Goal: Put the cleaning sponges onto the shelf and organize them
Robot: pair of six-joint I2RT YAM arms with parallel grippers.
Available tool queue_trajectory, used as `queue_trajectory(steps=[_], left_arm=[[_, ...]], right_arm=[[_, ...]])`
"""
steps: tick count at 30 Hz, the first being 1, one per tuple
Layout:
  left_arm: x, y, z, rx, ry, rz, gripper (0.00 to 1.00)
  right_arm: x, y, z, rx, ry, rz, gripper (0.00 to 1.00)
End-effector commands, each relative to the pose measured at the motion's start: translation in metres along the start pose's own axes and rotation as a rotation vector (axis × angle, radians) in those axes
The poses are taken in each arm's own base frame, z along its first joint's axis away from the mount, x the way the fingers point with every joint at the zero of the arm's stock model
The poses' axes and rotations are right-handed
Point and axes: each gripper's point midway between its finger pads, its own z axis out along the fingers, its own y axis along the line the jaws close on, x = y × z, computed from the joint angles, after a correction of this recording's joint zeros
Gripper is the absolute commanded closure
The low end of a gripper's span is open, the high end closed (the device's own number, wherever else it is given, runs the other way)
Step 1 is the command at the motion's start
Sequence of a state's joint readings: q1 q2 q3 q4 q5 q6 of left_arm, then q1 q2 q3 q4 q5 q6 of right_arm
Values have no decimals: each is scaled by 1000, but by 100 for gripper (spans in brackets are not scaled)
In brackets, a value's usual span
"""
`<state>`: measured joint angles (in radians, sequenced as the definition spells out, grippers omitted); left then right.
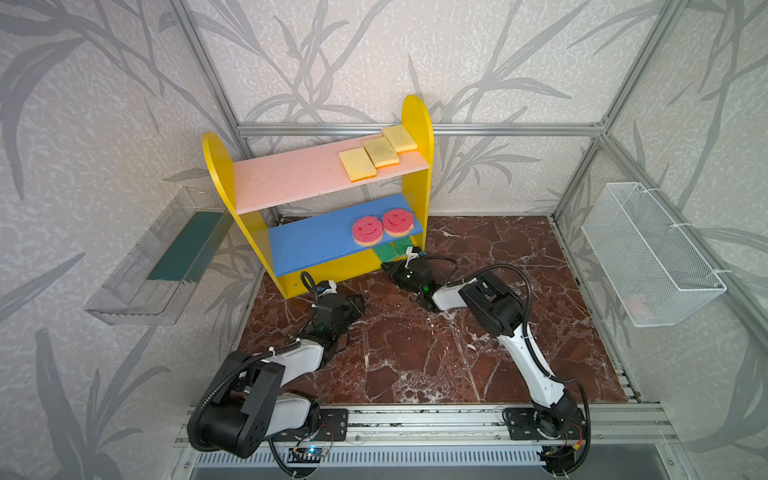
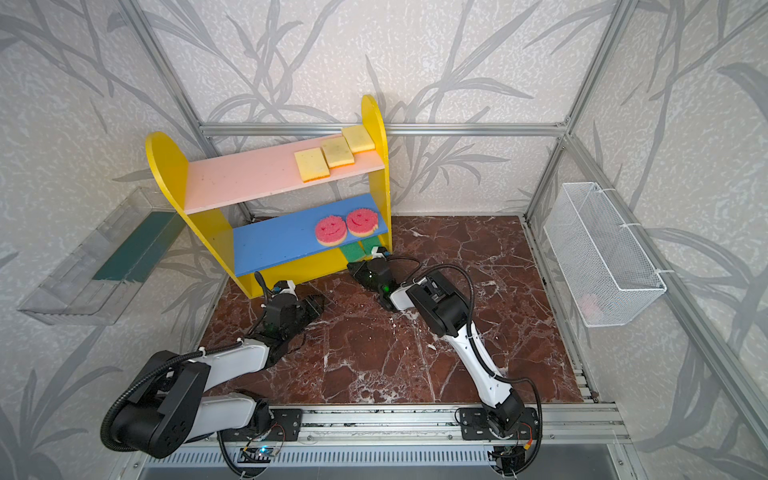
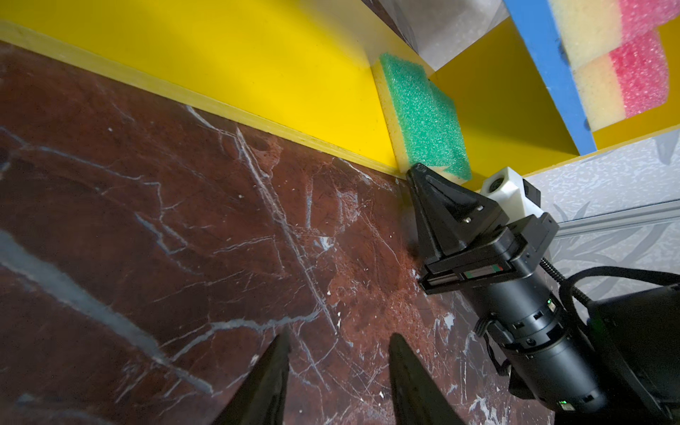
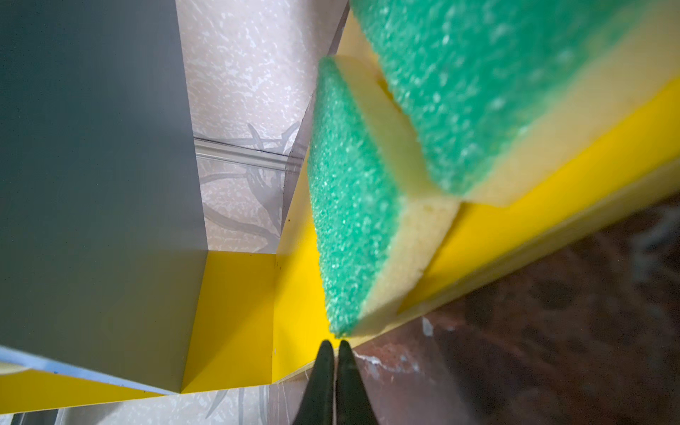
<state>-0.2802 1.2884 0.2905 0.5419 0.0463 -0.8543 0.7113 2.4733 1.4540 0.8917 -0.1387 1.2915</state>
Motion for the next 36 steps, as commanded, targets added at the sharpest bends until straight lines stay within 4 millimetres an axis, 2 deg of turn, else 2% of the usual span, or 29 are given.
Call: queue_trajectory(steps=[1,4,9,11,20,21,29,32,36], left_arm=[[1,5,-3,-19,-5,18,54],[0,5,-4,-19,-9,19,54],[0,5,-5,-17,-8,19,54],[0,5,-6,-17,-8,19,54],[-2,3,-5,-16,-11,24,54],[-1,4,-5,-20,-6,26,54],[-1,4,-3,-20,-5,26,54],[0,6,-4,-24,-4,27,54],[1,7,-5,-29,-4,28,54]], right_arm=[[15,-45,0,120,17,13,91],[15,-46,-1,123,16,18,82],[11,-45,-7,152,6,-8,56],[7,-46,-8,165,-5,-15,52],[-9,-61,-14,215,-68,30,52],[-8,-68,-17,249,-68,29,53],[-14,-71,-9,255,-87,39,56],[-15,-73,-5,253,-95,48,59],[-15,-72,-1,246,-96,55,69]])
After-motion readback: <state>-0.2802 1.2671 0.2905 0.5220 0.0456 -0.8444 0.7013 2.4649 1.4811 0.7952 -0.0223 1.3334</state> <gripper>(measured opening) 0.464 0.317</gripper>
